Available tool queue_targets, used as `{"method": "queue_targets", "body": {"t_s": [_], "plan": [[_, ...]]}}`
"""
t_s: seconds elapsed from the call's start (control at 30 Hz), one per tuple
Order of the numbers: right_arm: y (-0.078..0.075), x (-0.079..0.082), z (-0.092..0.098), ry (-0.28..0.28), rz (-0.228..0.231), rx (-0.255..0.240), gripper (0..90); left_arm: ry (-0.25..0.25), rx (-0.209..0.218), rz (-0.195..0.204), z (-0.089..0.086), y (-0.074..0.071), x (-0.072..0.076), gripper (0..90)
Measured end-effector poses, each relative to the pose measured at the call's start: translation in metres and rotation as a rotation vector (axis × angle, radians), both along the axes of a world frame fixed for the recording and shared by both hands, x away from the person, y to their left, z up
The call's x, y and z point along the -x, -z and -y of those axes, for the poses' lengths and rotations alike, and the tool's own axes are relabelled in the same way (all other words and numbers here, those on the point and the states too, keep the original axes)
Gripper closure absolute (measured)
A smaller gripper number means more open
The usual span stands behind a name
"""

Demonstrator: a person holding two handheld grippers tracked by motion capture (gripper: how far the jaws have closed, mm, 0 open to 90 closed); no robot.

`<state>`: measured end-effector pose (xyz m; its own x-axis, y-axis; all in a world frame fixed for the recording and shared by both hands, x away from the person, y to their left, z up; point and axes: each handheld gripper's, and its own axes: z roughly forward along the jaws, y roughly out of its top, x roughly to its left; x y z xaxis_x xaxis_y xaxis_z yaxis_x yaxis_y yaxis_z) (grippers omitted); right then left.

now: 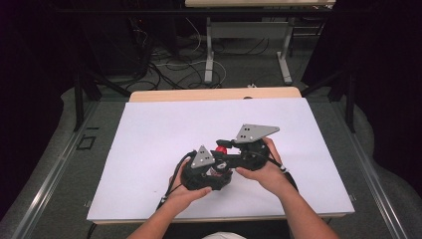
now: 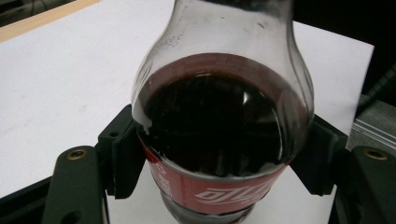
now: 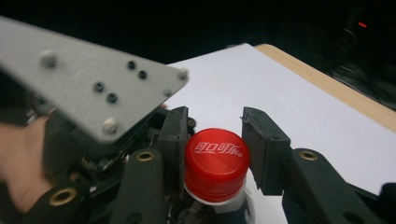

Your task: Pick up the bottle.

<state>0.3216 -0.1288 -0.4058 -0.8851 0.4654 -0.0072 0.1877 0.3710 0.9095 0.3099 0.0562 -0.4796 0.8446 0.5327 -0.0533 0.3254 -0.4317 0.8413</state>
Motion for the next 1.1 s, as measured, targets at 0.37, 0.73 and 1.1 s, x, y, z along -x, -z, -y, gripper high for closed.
{"method": "queue_targets", "body": {"t_s": [0.37,0.73,1.1], "plan": [[-0.006,0.000,-0.002,0.029,0.019,0.014,53.1,-0.038,0.000,0.001,-0.004,-0.003,-0.001,29.7],[0.001,0.020,-0.024,0.297,0.068,0.008,54.6,-0.092,0.007,-0.001,-0.006,-0.002,-0.002,29.6],[-0.002,0.002,-0.008,0.054,0.014,0.008,61.3,-0.025,0.005,-0.010,-0.009,-0.003,-0.002,29.7]]}}
